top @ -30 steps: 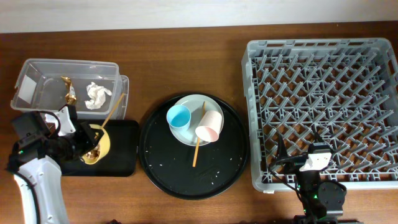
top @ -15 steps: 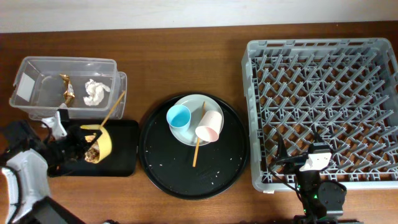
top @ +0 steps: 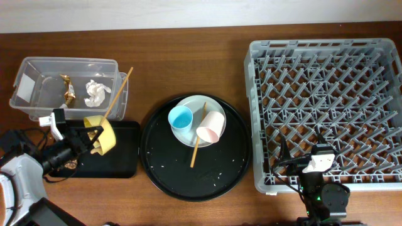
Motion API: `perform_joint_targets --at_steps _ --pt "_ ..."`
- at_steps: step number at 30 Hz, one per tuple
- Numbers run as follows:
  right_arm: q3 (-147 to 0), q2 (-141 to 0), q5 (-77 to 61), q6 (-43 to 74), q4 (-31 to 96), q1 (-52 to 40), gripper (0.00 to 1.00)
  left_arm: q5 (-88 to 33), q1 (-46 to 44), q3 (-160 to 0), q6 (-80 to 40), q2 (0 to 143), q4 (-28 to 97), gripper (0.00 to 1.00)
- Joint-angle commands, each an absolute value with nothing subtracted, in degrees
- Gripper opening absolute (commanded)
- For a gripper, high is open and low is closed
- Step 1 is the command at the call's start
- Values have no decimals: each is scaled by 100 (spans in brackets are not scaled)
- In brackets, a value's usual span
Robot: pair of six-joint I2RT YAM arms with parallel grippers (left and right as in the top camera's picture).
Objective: Sort waste into correct bins and load items into the dishwasher rack
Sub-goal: 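Tilt the yellow bowl to dump rice and shells onto the black tray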
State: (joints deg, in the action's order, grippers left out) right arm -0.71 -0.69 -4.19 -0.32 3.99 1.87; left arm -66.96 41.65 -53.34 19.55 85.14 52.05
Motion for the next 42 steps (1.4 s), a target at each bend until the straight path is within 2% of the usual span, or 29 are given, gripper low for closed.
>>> perform_joint_targets --at_steps 1,3,9,12,13,23,27,28,33,37,42 --pt "-32 -32 -429 -64 408 150 98 -7100 4193 -5315 2132 8519 5214 0" --pt "-32 -32 -429 -64 408 150 98 -7332 4193 -5315 2134 8519 5415 0" --pt "-32 -36 -429 -62 408 152 98 -6921 4222 -5317 2152 8519 5367 0" --pt "-32 -36 -429 -62 408 152 98 -7271 4394 -5315 2196 8519 5745 0" --pt "-32 -36 -429 -64 408 152 98 -7262 4397 -5317 2414 8519 5734 1" --pt "-32 -36 -429 -62 408 152 98 -7889 4397 -5317 1914 8519 5448 0" --pt "-32 -36 -429 -62 408 152 98 -8018 4394 -5317 1865 8519 5697 0" --pt "-32 -36 -429 -62 408 152 98 -7996 4401 -5317 1865 8519 5408 0" --pt "-32 -36 -429 -64 408 152 98 -7992 4405 -5317 1876 8519 5774 0" --pt "-32 -36 -429 -62 408 152 98 -7970 4405 -5317 1894 8519 5535 0" --pt "-32 -36 -429 -64 408 152 98 -7988 4405 -5317 1518 8519 5336 0"
